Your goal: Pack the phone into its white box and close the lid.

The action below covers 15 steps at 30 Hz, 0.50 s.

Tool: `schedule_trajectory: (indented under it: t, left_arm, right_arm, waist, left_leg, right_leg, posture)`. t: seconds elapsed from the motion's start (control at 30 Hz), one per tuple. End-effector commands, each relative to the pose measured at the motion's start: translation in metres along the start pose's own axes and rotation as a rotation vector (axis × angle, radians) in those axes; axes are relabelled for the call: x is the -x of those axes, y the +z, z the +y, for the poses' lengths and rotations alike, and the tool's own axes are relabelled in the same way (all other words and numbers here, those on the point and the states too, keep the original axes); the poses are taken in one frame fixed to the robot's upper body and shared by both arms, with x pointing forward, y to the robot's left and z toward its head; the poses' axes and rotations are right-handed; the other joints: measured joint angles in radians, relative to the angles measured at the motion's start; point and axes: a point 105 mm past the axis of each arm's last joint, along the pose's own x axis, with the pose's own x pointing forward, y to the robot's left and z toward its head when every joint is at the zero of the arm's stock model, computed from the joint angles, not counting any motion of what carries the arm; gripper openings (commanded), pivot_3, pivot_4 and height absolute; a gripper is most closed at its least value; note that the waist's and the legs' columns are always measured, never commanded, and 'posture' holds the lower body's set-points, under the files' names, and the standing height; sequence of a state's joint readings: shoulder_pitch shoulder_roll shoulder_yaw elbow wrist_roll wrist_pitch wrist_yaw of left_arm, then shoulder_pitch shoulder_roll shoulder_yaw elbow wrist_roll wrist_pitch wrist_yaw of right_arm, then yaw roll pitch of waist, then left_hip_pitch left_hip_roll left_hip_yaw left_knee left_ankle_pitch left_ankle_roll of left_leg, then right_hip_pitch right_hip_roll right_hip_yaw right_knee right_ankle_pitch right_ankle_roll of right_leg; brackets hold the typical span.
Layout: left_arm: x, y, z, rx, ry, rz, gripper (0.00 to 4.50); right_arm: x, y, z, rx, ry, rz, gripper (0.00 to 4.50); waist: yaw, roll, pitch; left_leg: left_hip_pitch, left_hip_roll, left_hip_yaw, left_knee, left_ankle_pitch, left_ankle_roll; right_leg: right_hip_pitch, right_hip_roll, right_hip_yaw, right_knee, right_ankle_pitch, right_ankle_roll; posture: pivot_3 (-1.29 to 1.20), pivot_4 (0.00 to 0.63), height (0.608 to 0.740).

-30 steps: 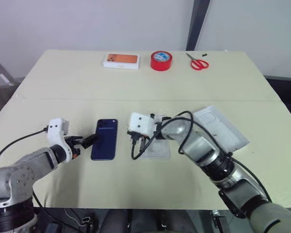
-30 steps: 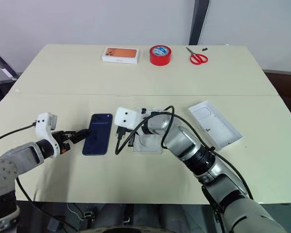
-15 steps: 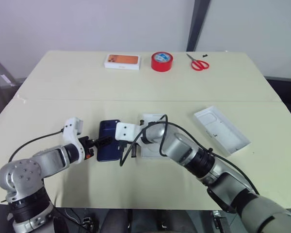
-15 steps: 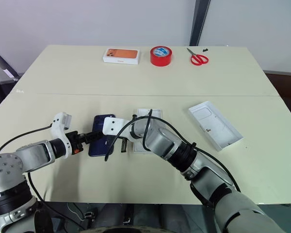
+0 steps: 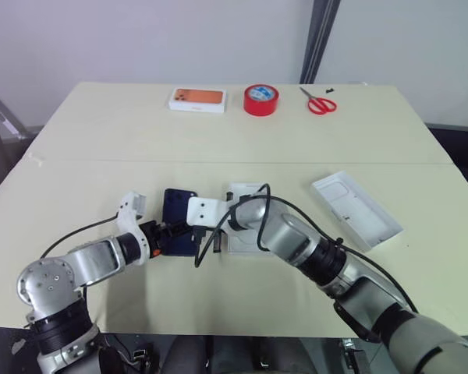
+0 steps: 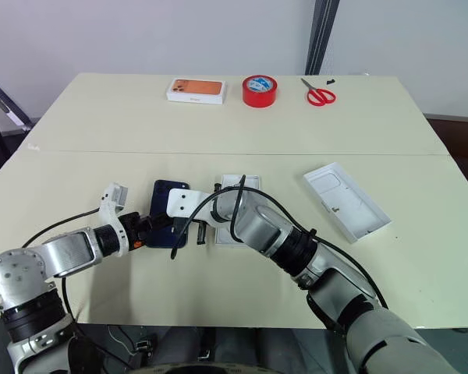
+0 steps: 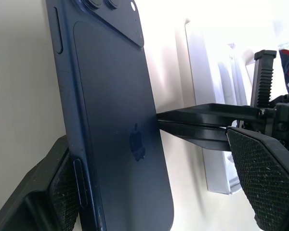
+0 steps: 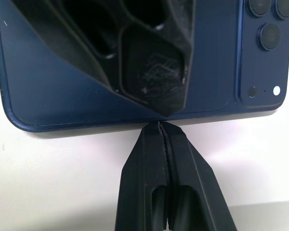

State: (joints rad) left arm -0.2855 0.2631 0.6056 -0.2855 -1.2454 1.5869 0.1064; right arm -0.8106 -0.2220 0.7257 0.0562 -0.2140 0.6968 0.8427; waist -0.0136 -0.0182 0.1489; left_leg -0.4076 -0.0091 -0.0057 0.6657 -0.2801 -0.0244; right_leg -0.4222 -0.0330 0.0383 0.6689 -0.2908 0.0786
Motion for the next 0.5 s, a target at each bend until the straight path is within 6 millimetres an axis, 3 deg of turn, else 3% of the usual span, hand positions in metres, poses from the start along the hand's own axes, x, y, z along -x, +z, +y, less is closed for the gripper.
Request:
schedule_trajectory:
  t: [0.03, 0.1, 0.2, 0.5]
  left_arm:
    - [-0.001, -0.005, 0.005, 0.044, 0.006, 0.024, 3.97]
    - [-0.001, -0.003, 0.005, 0.05, 0.008, 0.013, 3.3]
    - [0.0, 0.001, 0.004, 0.066, -0.004, -0.006, 1.9]
    - [0.005, 0.005, 0.005, 0.127, -0.006, -0.045, 1.9]
  right_arm:
    - [0.005, 0.008, -0.004, 0.016, -0.018, -0.035, 0.0]
    - [0.006, 0.008, -0.005, 0.017, -0.021, -0.037, 0.0]
    - [0.008, 0.008, -0.007, 0.02, -0.03, -0.04, 0.0]
    - [0.03, 0.012, -0.017, 0.023, -0.064, -0.077, 0.0]
  waist:
    - [-0.001, 0.0, 0.0]
    - [-0.002, 0.0, 0.0]
    - [-0.002, 0.0, 0.0]
    - [-0.005, -0.001, 0.0]
  left_leg:
    - [0.0, 0.0, 0.0, 0.0, 0.0, 0.0]
    - [0.0, 0.0, 0.0, 0.0, 0.0, 0.0]
    - [0.0, 0.0, 0.0, 0.0, 0.0, 0.0]
    - [-0.001, 0.0, -0.001, 0.0, 0.0, 0.0]
  right_leg:
    - [0.0, 0.0, 0.0, 0.0, 0.0, 0.0]
    - [0.0, 0.0, 0.0, 0.0, 0.0, 0.0]
    - [-0.001, 0.0, 0.0, 0.0, 0.0, 0.0]
    - [-0.001, 0.0, 0.0, 0.0, 0.0, 0.0]
  posture:
    - [0.0, 0.15, 0.733]
    - [0.0, 0.15, 0.733]
    - [0.0, 0.15, 0.733]
    - [0.0, 0.15, 0.733]
